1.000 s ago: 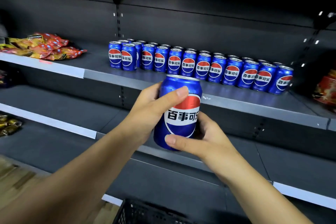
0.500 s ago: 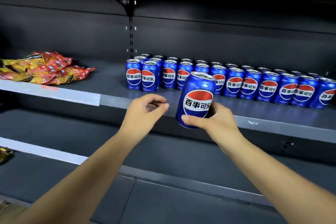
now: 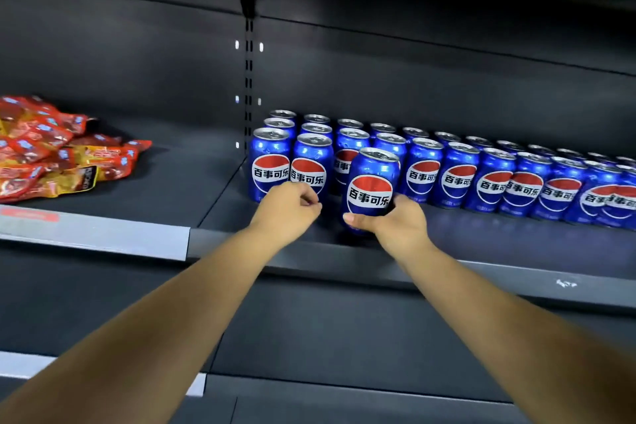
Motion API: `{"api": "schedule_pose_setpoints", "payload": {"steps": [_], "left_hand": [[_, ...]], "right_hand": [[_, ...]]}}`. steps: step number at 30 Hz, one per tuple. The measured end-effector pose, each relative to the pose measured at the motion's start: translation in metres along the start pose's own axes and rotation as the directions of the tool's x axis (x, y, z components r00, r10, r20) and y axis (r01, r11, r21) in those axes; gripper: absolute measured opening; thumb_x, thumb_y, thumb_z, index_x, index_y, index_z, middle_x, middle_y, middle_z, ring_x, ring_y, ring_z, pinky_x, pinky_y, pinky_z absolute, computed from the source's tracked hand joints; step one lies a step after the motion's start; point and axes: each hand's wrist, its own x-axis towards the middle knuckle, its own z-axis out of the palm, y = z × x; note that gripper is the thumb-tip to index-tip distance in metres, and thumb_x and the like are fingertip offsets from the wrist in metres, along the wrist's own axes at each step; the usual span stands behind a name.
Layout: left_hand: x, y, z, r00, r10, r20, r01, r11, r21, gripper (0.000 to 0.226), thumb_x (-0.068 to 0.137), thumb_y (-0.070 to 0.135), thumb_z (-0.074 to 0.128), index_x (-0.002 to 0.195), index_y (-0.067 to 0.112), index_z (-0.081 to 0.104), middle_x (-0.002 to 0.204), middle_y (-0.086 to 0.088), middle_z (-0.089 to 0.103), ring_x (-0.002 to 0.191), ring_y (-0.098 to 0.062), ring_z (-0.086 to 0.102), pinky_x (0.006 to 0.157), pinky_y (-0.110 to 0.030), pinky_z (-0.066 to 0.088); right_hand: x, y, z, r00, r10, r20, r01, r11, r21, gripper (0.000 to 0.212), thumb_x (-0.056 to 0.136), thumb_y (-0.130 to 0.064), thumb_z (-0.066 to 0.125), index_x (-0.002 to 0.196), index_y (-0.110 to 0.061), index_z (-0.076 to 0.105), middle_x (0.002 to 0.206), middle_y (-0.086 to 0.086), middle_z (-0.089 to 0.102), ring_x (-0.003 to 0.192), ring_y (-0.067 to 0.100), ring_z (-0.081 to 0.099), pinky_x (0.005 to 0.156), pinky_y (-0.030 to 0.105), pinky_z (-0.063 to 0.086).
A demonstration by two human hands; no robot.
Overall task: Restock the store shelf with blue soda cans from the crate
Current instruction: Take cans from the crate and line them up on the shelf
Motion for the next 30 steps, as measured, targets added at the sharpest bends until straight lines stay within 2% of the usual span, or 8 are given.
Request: {"api": "schedule_pose_setpoints", "payload": {"steps": [4,7,9,11,16,19,22,30], "left_hand": [[0.02,-0.009,0.005,0.992,0.093,0.091,-0.113,0.962,0.248,0.02,0.09,0.028,0.057,0.087,0.011,0.067,0.075,0.0,0.062,0.078,-0.02,0.058,0.072,-0.03,0.047],[0.029,-0.009,0.008,0.989,0.137,0.063,-0.151,0.931,0.334,0.028,0.092,0.031,0.054,0.077,0.009,0.065,0.058,0.006,0.048,0.07,-0.021,0.051,0.067,-0.031,0.043],[0.032,-0.01,0.01,0.988,0.152,0.028,-0.152,0.93,0.334,0.032,0.091,0.03,0.053,0.072,0.006,0.063,0.054,0.005,0.044,0.067,-0.02,0.048,0.065,-0.033,0.042],[0.034,-0.012,0.011,0.987,0.162,0.013,-0.158,0.931,0.33,0.031,0.09,0.029,0.054,0.069,0.006,0.062,0.053,0.005,0.044,0.064,-0.02,0.048,0.064,-0.033,0.042],[0.035,-0.016,0.013,0.983,0.181,0.001,-0.173,0.936,0.307,0.032,0.089,0.028,0.055,0.064,0.008,0.056,0.052,0.003,0.044,0.062,-0.019,0.046,0.062,-0.033,0.04],[0.036,-0.016,0.012,0.982,0.19,-0.002,-0.182,0.944,0.274,0.034,0.089,0.028,0.055,0.066,0.004,0.06,0.058,-0.005,0.059,0.066,-0.023,0.055,0.066,-0.037,0.047],[0.037,-0.017,0.012,0.983,0.185,-0.003,-0.179,0.957,0.23,0.033,0.089,0.028,0.055,0.067,0.004,0.062,0.063,-0.009,0.066,0.068,-0.024,0.061,0.07,-0.041,0.05],[0.038,-0.02,0.015,0.987,0.162,-0.004,-0.157,0.965,0.212,0.033,0.089,0.028,0.056,0.071,0.002,0.064,0.066,-0.012,0.067,0.069,-0.026,0.062,0.07,-0.042,0.051]], "right_hand": [[0.009,0.003,0.013,1.0,0.016,-0.003,-0.016,0.999,-0.029,0.059,0.064,-0.022,0.087,0.11,-0.006,0.055,0.103,0.001,0.062,0.091,0.014,0.055,0.078,0.023,0.041],[0.019,0.001,0.017,1.0,0.004,0.015,-0.003,0.999,-0.039,0.063,0.065,-0.017,0.086,0.113,-0.009,0.046,0.107,-0.001,0.058,0.095,0.012,0.051,0.081,0.022,0.039],[0.026,0.0,0.02,1.0,0.004,0.03,-0.003,1.0,-0.031,0.067,0.067,-0.014,0.084,0.111,-0.013,0.033,0.109,-0.003,0.052,0.099,0.012,0.048,0.083,0.023,0.038],[0.033,0.002,0.024,0.999,-0.001,0.039,0.0,1.0,0.005,0.069,0.067,-0.012,0.084,0.108,-0.016,0.029,0.115,-0.002,0.053,0.103,0.013,0.05,0.086,0.025,0.04],[0.043,0.011,0.032,0.998,-0.009,0.058,0.004,0.995,0.095,0.058,0.074,-0.008,0.078,0.111,-0.017,0.034,0.109,-0.009,0.053,0.102,0.01,0.05,0.087,0.023,0.039],[0.044,0.013,0.032,0.998,-0.025,0.062,0.017,0.993,0.115,0.055,0.075,-0.007,0.077,0.111,-0.018,0.037,0.106,-0.012,0.053,0.1,0.007,0.049,0.086,0.021,0.039],[0.045,0.014,0.033,0.997,-0.026,0.067,0.017,0.991,0.129,0.055,0.076,-0.005,0.076,0.112,-0.018,0.037,0.109,-0.01,0.054,0.103,0.007,0.051,0.087,0.022,0.041],[0.045,0.016,0.032,0.996,-0.007,0.083,-0.005,0.99,0.143,0.049,0.08,-0.004,0.072,0.113,-0.018,0.038,0.106,-0.005,0.057,0.1,0.01,0.053,0.082,0.02,0.041]]}}
